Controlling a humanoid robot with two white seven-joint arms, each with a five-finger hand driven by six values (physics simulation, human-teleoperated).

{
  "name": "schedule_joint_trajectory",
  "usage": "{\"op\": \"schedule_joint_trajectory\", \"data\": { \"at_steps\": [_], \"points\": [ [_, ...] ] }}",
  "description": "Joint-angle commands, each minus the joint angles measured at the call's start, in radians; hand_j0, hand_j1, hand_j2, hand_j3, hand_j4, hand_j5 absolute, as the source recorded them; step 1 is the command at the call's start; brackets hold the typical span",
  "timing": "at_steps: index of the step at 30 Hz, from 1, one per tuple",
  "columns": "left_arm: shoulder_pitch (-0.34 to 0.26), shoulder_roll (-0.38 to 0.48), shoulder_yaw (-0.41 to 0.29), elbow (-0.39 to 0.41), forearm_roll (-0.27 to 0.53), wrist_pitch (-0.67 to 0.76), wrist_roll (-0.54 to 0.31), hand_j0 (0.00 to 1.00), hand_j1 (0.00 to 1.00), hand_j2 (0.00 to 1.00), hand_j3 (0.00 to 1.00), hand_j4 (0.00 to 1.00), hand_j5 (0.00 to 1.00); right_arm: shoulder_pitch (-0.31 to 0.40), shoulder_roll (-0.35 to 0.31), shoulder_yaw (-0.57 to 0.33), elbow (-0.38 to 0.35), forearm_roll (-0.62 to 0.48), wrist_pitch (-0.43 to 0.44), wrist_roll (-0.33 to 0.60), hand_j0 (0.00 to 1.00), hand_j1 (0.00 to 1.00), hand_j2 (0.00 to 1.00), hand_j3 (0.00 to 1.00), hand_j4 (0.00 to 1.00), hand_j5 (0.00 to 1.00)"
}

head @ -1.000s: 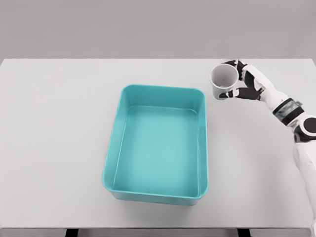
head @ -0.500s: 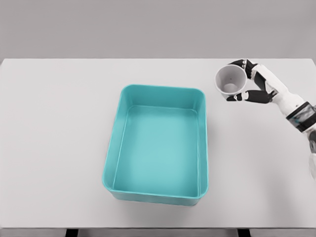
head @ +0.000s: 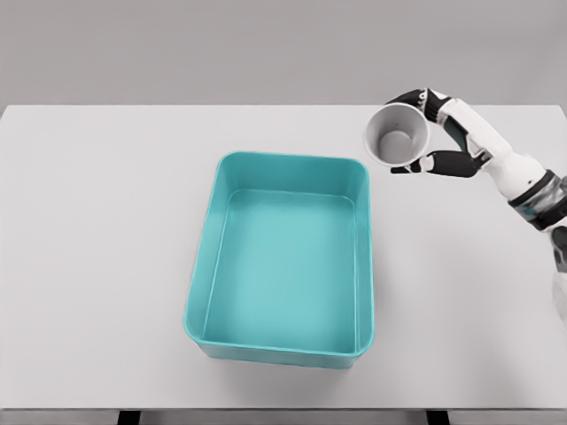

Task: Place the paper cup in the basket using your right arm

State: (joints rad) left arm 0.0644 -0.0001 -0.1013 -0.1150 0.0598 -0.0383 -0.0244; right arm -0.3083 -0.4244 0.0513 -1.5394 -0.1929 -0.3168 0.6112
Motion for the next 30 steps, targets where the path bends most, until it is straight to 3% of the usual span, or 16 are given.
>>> {"op": "schedule_joint_trajectory", "data": {
  "at_steps": [1,5,21,30],
  "points": [
    [0.0,0.0,0.0,0.0,0.0,0.0,0.0,1.0,1.0,1.0,1.0,1.0,1.0,0.0,0.0,0.004,-0.021,-0.005,-0.016,0.0,0.57,0.57,0.57,0.57,0.57,0.57],
    [0.0,0.0,0.0,0.0,0.0,-0.002,0.0,1.0,1.0,1.0,1.0,1.0,1.0,-0.003,0.003,0.05,-0.022,0.035,-0.045,0.0,0.57,0.57,0.57,0.57,0.57,0.57],
    [0.0,0.0,0.0,0.0,0.0,0.0,0.0,1.0,1.0,1.0,1.0,1.0,1.0,-0.015,0.001,0.193,-0.145,0.196,-0.097,0.0,0.57,0.57,0.57,0.57,0.57,0.57],
    [0.0,0.0,0.0,0.0,0.0,0.0,0.0,1.0,1.0,1.0,1.0,1.0,1.0,-0.074,0.001,0.305,-0.169,0.306,-0.142,0.0,0.57,0.57,0.57,0.57,0.57,0.57]
  ]
}}
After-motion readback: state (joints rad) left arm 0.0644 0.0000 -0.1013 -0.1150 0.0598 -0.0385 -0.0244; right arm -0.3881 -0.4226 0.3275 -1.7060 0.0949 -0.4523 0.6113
